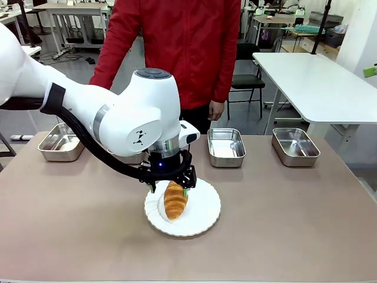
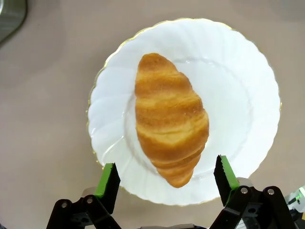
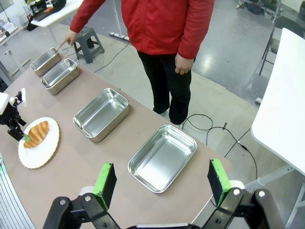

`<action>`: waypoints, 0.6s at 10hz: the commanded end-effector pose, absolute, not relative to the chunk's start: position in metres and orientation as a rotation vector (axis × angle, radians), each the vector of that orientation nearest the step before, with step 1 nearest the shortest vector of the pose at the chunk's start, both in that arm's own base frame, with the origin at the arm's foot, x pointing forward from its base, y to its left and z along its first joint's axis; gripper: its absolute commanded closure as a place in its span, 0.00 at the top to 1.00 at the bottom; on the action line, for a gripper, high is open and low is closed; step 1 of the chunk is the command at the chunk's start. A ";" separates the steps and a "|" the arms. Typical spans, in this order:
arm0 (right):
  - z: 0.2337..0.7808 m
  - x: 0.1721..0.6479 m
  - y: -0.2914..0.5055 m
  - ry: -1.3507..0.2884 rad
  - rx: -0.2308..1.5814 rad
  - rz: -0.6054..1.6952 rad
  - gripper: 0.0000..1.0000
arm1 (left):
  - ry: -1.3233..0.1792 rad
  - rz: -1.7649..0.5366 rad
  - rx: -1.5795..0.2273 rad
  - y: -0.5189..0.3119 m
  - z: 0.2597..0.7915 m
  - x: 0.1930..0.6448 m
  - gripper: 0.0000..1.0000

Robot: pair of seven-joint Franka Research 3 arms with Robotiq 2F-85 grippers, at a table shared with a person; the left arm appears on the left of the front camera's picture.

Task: Place the bread in the container.
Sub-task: Place the Butter Roll into the Airtight Container indicated by the human.

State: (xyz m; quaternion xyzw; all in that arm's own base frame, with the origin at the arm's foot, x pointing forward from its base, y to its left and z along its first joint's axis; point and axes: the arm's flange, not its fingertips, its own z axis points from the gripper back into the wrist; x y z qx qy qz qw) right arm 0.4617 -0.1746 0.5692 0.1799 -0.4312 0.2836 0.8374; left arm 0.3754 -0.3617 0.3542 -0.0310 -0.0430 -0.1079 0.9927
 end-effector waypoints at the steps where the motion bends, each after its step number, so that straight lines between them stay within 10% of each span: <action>1: 0.570 0.462 -0.174 -0.918 0.385 0.604 1.00 | -0.119 -0.194 -0.072 -0.369 0.345 0.375 1.00; 6: 0.570 0.462 -0.174 -0.918 0.385 0.604 1.00 | -0.140 -0.150 -0.045 -0.378 0.327 0.378 1.00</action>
